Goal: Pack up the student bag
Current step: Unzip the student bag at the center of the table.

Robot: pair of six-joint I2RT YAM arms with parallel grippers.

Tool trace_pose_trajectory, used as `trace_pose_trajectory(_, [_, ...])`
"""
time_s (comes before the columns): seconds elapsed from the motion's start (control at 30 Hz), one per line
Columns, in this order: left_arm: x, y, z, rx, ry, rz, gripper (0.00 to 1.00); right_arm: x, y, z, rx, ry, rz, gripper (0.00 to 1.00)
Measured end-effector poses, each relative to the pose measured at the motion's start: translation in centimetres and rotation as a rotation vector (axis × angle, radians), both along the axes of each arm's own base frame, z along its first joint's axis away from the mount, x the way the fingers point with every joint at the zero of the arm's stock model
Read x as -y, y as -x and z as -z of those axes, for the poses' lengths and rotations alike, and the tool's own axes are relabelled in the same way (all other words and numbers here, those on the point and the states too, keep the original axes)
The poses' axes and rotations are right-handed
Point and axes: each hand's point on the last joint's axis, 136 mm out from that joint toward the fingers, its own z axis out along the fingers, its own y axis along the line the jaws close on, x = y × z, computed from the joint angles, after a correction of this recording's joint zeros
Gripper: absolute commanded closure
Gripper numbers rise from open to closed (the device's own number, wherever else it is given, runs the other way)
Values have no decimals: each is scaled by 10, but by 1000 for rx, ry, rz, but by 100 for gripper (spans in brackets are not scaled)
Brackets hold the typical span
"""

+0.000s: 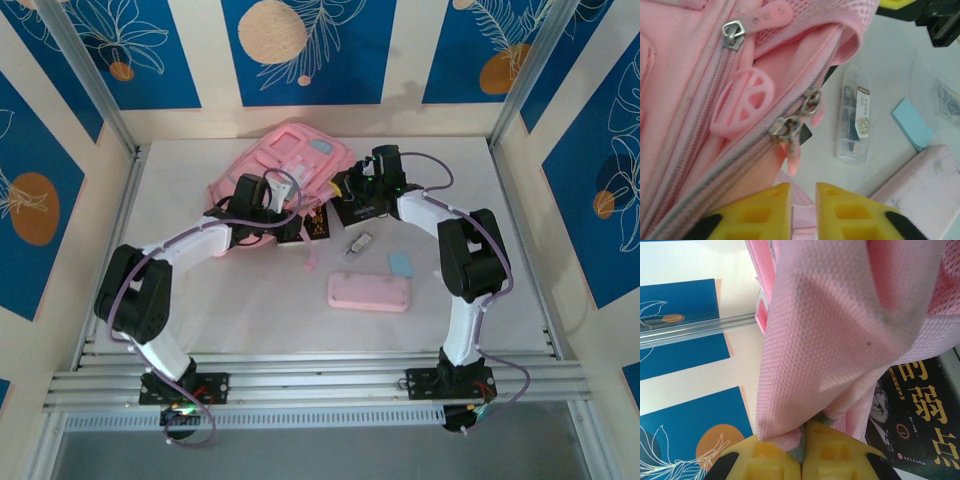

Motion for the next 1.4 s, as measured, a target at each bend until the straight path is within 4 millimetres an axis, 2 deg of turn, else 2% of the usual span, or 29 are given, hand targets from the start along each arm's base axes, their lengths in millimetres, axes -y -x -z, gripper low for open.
trace_pose_trajectory(0.07, [-1, -1, 2, -5, -1, -5, 82, 0, 0, 0, 1, -1, -2, 100])
trace_pose_trajectory(0.17, [-1, -4, 2, -6, 6, -14, 64, 0, 0, 0, 3, 0, -4, 100])
trace_pose_trajectory(0.23, [0, -5, 0, -10, 20, -26, 56, 0, 1, 0, 2, -1, -6, 100])
trace_pose_trajectory(0.37, [5, -11, -4, -13, 68, -46, 54, -1, 0, -2, 8, -4, -5, 100])
trace_pose_trajectory(0.43, [7, -14, -1, -21, 78, -62, 59, 0, -1, -1, 7, -6, -3, 100])
trace_pose_trajectory(0.53, [5, -20, 5, -22, 60, -110, 73, -1, -3, 2, 3, -11, 1, 100])
trace_pose_trajectory(0.6, [-1, -27, 13, -15, 25, -170, 76, -1, -4, 4, -3, -18, 4, 100])
trace_pose_trajectory(0.67, [-7, -36, 19, 2, -11, -231, 74, -4, -5, 4, -7, -31, 4, 100])
trace_pose_trajectory(0.8, [-12, -44, 22, 29, -48, -304, 62, -10, -3, 4, -16, -61, 8, 100])
trace_pose_trajectory(0.87, [-12, -46, 22, 37, -49, -331, 64, -13, -2, 5, -26, -88, 19, 100])
trace_pose_trajectory(0.9, [-11, -48, 22, 39, -52, -341, 69, -13, -2, 6, -28, -100, 26, 100])
trace_pose_trajectory(1.0, [-15, -52, 28, 47, -80, -381, 95, -12, -2, 8, -44, -131, 51, 100])
trace_pose_trajectory(1.03, [-16, -53, 30, 45, -85, -394, 100, -11, -1, 9, -48, -138, 56, 100])
trace_pose_trajectory(1.23, [-18, -56, 31, 67, -109, -405, 100, -9, -1, 12, -61, -154, 72, 100])
trace_pose_trajectory(1.4, [-20, -49, 22, 77, -118, -366, 100, -1, -3, 12, -54, -148, 64, 100])
